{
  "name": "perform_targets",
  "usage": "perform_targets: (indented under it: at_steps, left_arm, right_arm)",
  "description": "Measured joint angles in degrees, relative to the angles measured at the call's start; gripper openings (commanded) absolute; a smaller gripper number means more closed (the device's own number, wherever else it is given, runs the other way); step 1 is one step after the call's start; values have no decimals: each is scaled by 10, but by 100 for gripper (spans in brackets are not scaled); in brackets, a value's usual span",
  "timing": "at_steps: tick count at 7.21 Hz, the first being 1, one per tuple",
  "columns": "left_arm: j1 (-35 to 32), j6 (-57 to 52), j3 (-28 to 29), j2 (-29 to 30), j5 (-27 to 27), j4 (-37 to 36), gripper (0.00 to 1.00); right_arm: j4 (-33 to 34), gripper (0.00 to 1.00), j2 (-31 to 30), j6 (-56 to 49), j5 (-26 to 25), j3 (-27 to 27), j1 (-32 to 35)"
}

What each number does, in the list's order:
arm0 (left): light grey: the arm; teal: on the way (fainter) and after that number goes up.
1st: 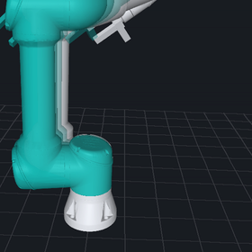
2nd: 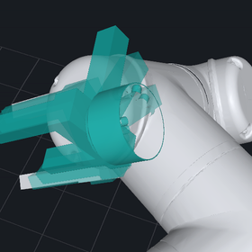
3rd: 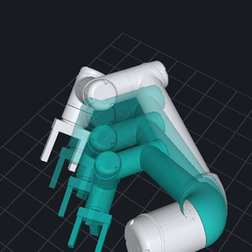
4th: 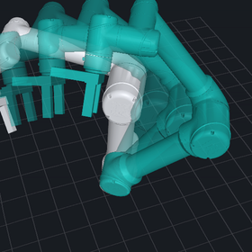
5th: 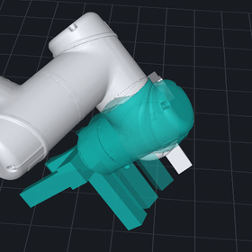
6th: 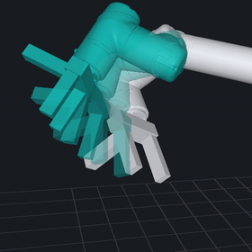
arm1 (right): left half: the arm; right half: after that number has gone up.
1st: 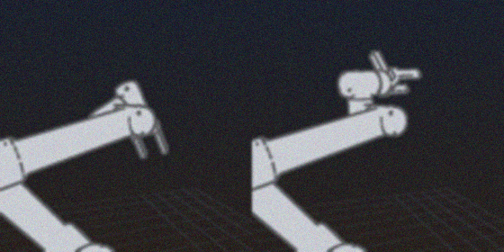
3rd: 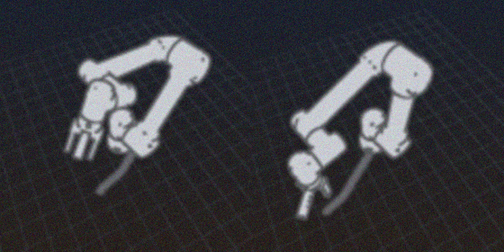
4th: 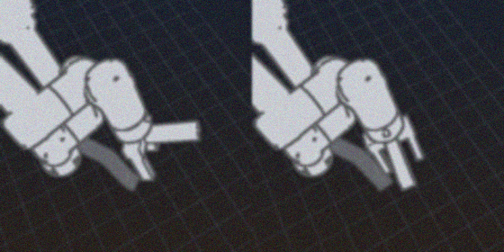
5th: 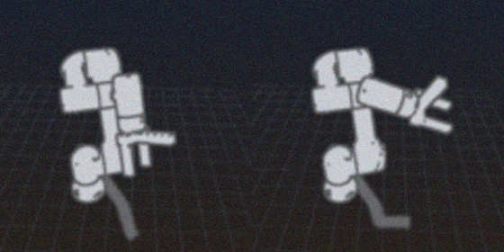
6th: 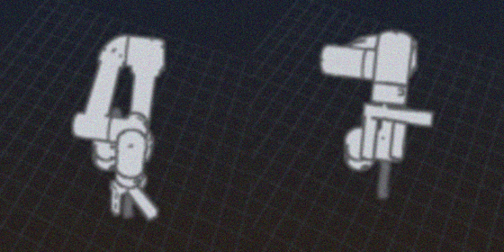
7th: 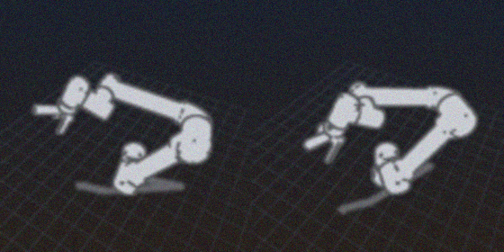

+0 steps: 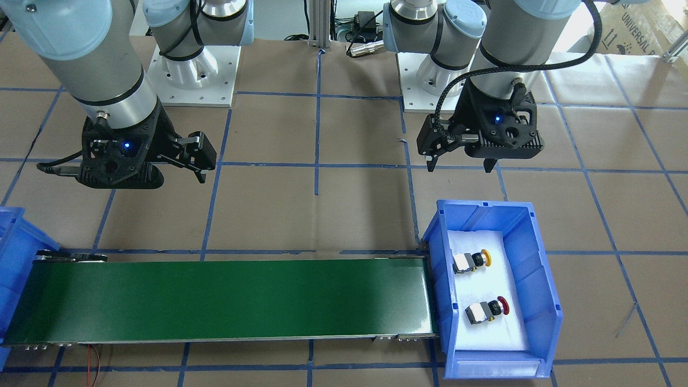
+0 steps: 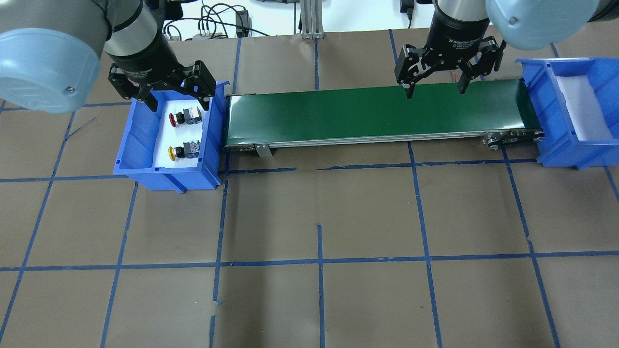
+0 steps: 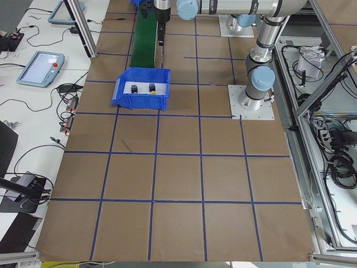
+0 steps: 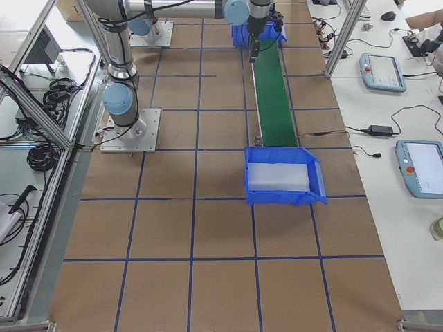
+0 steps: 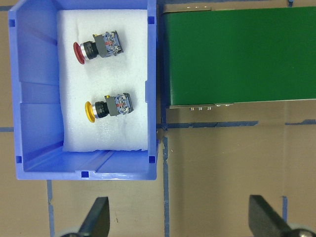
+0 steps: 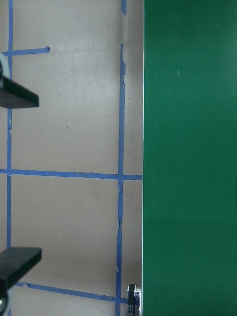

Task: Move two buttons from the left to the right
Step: 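Lower the left gripper into the blue bin over the yellow button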

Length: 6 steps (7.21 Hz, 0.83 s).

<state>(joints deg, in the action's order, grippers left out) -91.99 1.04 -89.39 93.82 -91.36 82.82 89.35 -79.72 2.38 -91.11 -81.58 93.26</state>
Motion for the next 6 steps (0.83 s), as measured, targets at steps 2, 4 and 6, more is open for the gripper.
perform_targets:
  at_steps: [2, 4, 6]
  left_arm:
    - [1, -2, 0, -1, 1, 1, 100]
    - [7, -12, -1, -2, -3, 8, 100]
    - [46, -77, 1, 15, -1, 8, 100]
  right_arm:
    - [-43, 100, 0, 36, 22, 5, -3]
    - [-65, 100, 0, 46, 32, 8, -4]
    - [-66, 100, 0, 43, 32, 9, -4]
